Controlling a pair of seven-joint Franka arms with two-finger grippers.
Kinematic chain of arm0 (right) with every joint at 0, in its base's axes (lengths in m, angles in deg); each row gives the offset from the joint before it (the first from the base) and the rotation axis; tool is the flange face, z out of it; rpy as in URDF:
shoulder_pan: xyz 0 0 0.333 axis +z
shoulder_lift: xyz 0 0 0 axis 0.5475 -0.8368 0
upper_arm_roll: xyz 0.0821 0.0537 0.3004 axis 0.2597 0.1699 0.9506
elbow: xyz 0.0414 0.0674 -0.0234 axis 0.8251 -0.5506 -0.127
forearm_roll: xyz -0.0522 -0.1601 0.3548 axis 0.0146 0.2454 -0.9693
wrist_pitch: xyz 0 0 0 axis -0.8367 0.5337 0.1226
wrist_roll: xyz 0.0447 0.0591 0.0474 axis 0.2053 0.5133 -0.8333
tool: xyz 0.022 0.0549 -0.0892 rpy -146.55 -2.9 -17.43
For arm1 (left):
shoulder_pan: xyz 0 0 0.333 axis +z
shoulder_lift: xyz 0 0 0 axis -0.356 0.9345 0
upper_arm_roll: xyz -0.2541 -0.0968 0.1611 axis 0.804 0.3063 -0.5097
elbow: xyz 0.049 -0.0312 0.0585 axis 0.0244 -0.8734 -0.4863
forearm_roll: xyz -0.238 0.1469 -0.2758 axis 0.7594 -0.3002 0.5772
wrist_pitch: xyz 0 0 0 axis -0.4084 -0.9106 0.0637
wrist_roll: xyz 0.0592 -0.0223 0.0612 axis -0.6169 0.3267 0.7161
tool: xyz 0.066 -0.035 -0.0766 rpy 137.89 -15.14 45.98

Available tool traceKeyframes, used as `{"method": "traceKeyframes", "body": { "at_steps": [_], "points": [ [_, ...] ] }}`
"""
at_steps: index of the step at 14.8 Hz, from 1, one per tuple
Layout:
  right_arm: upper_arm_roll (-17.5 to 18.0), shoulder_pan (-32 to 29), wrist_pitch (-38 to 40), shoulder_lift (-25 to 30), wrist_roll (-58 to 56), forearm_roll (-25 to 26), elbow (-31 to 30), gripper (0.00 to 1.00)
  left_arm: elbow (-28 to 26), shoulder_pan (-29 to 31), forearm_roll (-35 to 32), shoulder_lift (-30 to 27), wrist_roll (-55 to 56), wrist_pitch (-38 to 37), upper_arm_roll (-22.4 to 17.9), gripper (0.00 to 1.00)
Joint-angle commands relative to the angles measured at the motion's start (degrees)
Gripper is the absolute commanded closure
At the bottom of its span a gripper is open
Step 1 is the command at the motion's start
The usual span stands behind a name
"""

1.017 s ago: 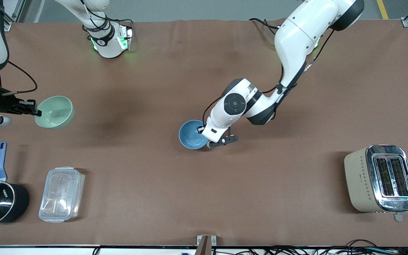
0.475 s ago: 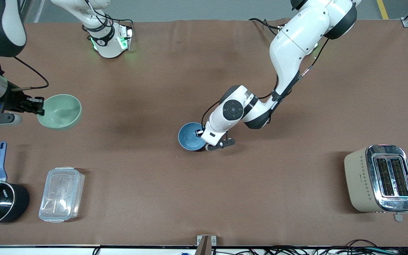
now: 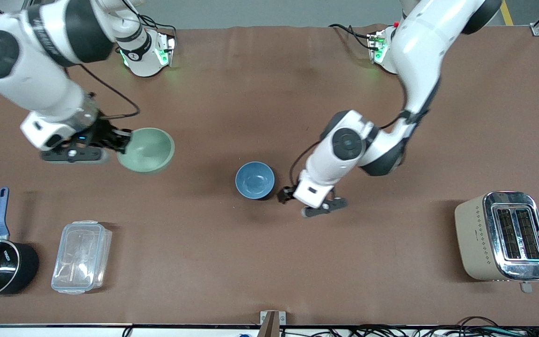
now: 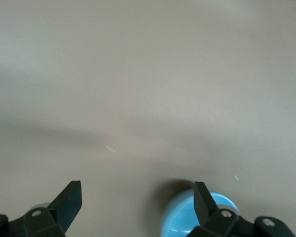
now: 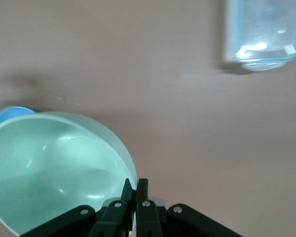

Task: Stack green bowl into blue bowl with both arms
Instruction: 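Release the blue bowl while the right gripper lifts the green bowl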

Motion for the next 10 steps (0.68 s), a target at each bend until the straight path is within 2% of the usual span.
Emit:
{"method": "traceKeyframes", "body": {
  "at_steps": [1,4,7,10],
  "points": [
    [-0.6,5.2,-5.0,-5.5,8.9,-1.9,0.5,1.0,-0.8,3.3,-2.4,-8.5,-6.1,-8.4,-0.1,0.0],
    [-0.6,9.1,-9.5,-11.2,12.4,-6.3,0.5,1.0,-0.6,7.6,-1.8,-15.7,-11.6,-17.3,0.1,0.0],
    [-0.6,11.9,-12.9,-16.1,11.9,-16.5,0.6,1.0,-0.6,10.3,-1.6,-22.4,-16.5,-26.2,0.1,0.0],
    [-0.6,13.0,-16.2,-19.1,12.6,-17.7,0.7,1.0,-0.6,13.9,0.0,-26.6,-23.7,-32.1,0.3,0.0]
  ]
}}
